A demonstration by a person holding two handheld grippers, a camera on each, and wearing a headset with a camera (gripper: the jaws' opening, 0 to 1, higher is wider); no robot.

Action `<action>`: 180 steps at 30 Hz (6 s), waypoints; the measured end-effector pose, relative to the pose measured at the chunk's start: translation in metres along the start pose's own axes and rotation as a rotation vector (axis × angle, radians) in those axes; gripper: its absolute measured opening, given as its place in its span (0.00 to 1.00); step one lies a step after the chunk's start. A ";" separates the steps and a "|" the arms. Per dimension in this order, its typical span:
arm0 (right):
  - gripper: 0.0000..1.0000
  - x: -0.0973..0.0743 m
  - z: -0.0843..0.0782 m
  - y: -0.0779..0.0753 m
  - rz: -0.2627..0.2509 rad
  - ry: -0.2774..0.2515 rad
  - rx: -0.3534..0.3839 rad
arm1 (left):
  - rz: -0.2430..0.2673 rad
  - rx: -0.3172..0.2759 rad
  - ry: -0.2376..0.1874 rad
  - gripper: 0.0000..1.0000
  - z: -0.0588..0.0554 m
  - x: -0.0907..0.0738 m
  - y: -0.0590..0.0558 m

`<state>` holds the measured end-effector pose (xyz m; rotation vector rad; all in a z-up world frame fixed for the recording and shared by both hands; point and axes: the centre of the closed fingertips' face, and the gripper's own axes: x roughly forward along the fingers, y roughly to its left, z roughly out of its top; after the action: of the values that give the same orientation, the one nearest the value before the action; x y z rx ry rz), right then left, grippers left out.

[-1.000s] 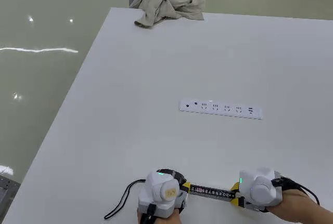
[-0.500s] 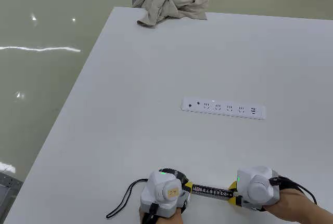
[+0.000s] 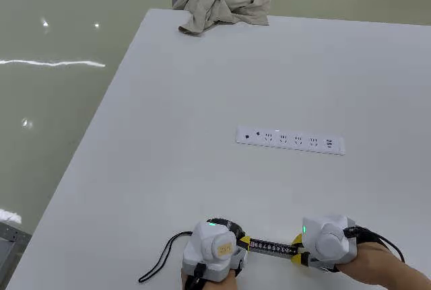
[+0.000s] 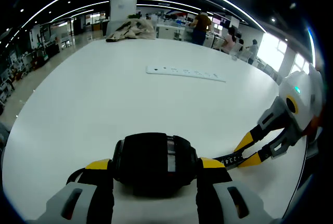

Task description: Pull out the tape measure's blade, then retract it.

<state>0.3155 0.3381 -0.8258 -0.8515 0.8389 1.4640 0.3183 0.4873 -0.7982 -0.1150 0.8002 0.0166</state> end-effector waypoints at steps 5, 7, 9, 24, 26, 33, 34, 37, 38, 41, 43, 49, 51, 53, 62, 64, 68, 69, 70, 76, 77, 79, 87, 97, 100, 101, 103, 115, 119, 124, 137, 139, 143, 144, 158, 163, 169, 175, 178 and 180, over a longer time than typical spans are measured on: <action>0.14 0.003 0.003 0.000 0.002 -0.003 0.008 | 0.000 0.001 0.002 0.61 0.000 0.000 0.000; 0.14 0.003 0.005 0.000 0.003 -0.006 0.011 | 0.000 0.000 0.002 0.61 0.000 0.000 0.000; 0.14 0.004 0.006 0.000 0.005 -0.008 0.021 | -0.001 0.002 0.001 0.61 0.000 0.000 0.000; 0.14 0.009 0.017 0.001 0.008 -0.023 0.041 | -0.002 0.002 0.004 0.61 0.000 -0.001 0.000; 0.14 0.011 0.018 0.002 0.010 -0.024 0.041 | -0.003 0.003 0.005 0.61 0.000 0.000 0.000; 0.14 0.014 0.026 0.003 0.017 -0.024 0.040 | -0.005 0.005 0.008 0.61 0.000 -0.001 0.000; 0.14 0.014 0.026 0.002 0.017 -0.025 0.040 | -0.005 0.005 0.008 0.61 0.000 -0.001 0.000; 0.14 0.016 0.028 0.002 0.019 -0.028 0.041 | -0.005 0.004 0.011 0.61 0.000 -0.001 0.000; 0.14 0.016 0.029 0.003 0.021 -0.029 0.041 | -0.005 0.003 0.012 0.61 0.000 -0.001 0.000; 0.14 0.018 0.031 0.002 0.022 -0.029 0.036 | -0.004 0.004 0.012 0.61 0.000 -0.001 0.000; 0.14 0.019 0.032 0.002 0.023 -0.031 0.034 | -0.004 0.004 0.013 0.61 0.000 -0.001 0.000; 0.14 0.020 0.036 0.002 0.026 -0.037 0.031 | -0.003 0.004 0.012 0.61 0.000 -0.001 0.000; 0.14 0.021 0.037 0.003 0.027 -0.037 0.029 | -0.004 0.003 0.011 0.61 0.000 -0.001 0.000; 0.14 0.022 0.039 0.003 0.028 -0.038 0.026 | -0.005 0.003 0.012 0.61 0.000 -0.001 0.000; 0.14 0.026 0.045 0.003 0.022 -0.031 0.004 | -0.008 0.004 0.007 0.61 0.000 -0.001 0.000; 0.14 0.027 0.045 0.003 0.021 -0.031 0.003 | -0.009 0.004 0.008 0.61 -0.001 0.000 0.000; 0.14 0.028 0.048 0.003 0.022 -0.033 0.006 | -0.008 0.004 0.008 0.61 0.000 -0.001 0.000; 0.14 0.028 0.049 0.003 0.021 -0.033 0.003 | -0.008 0.003 0.008 0.61 -0.001 0.000 0.000; 0.14 0.029 0.050 0.003 0.020 -0.034 0.003 | -0.009 0.003 0.007 0.61 -0.001 0.000 0.000; 0.14 0.031 0.054 0.004 0.020 -0.035 -0.004 | -0.012 0.005 0.008 0.61 0.000 -0.001 0.000; 0.14 0.030 0.056 0.004 0.020 -0.037 -0.004 | -0.013 0.005 0.008 0.61 0.000 -0.001 0.000; 0.14 0.033 0.056 0.004 0.019 -0.038 -0.006 | -0.012 0.005 0.008 0.61 0.000 -0.001 0.000; 0.14 0.036 0.062 0.004 0.017 -0.045 -0.002 | -0.011 0.005 0.009 0.61 0.000 -0.001 0.000; 0.14 0.040 0.068 0.004 0.011 -0.061 -0.009 | -0.012 0.004 0.009 0.61 0.000 0.000 0.000; 0.14 0.040 0.070 0.004 0.011 -0.063 -0.018 | -0.013 0.004 0.010 0.61 -0.001 0.000 0.000; 0.14 0.040 0.070 0.004 0.010 -0.064 -0.023 | -0.013 0.004 0.011 0.61 -0.001 0.000 0.000; 0.14 0.040 0.071 0.004 0.009 -0.065 -0.033 | -0.013 0.005 0.012 0.61 -0.001 0.000 0.000; 0.14 0.041 0.075 0.004 -0.008 -0.089 -0.021 | -0.007 0.007 0.009 0.60 0.000 -0.001 -0.001; 0.14 0.042 0.077 0.004 -0.014 -0.098 -0.041 | -0.010 0.008 0.010 0.60 0.000 -0.001 0.000; 0.14 0.043 0.079 0.004 -0.016 -0.099 -0.054 | -0.009 0.009 0.012 0.60 0.000 -0.001 0.000; 0.14 0.046 0.082 0.004 -0.016 -0.109 -0.055 | -0.006 0.006 0.007 0.60 0.000 -0.001 -0.001; 0.14 0.045 0.083 0.004 -0.017 -0.109 -0.052 | -0.006 0.007 0.007 0.60 0.000 -0.001 -0.001; 0.14 0.047 0.084 0.004 -0.015 -0.107 -0.052 | -0.008 0.003 0.006 0.60 0.000 -0.001 0.000; 0.14 0.047 0.084 0.004 -0.014 -0.107 -0.054 | -0.009 0.002 0.004 0.60 0.000 -0.001 0.000; 0.14 0.048 0.086 0.005 -0.001 -0.082 -0.076 | -0.010 0.001 0.012 0.60 0.000 -0.001 -0.001; 0.14 0.048 0.086 0.005 0.005 -0.072 -0.080 | -0.009 0.002 0.015 0.60 0.000 0.000 0.000; 0.14 0.047 0.085 0.005 0.005 -0.076 -0.077 | -0.003 0.008 0.024 0.61 0.000 -0.001 -0.001; 0.14 0.047 0.085 0.005 0.001 -0.073 -0.073 | -0.001 0.003 0.025 0.62 0.000 -0.001 -0.001; 0.14 0.048 0.085 0.004 0.000 -0.069 -0.074 | 0.001 0.002 0.025 0.62 0.000 -0.001 0.000; 0.15 0.048 0.085 0.004 -0.001 -0.065 -0.075 | -0.007 -0.019 0.025 0.63 0.000 -0.001 0.000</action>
<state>0.3059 0.4351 -0.8280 -0.8547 0.7388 1.5219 0.3177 0.4873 -0.7973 -0.1359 0.8246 0.0159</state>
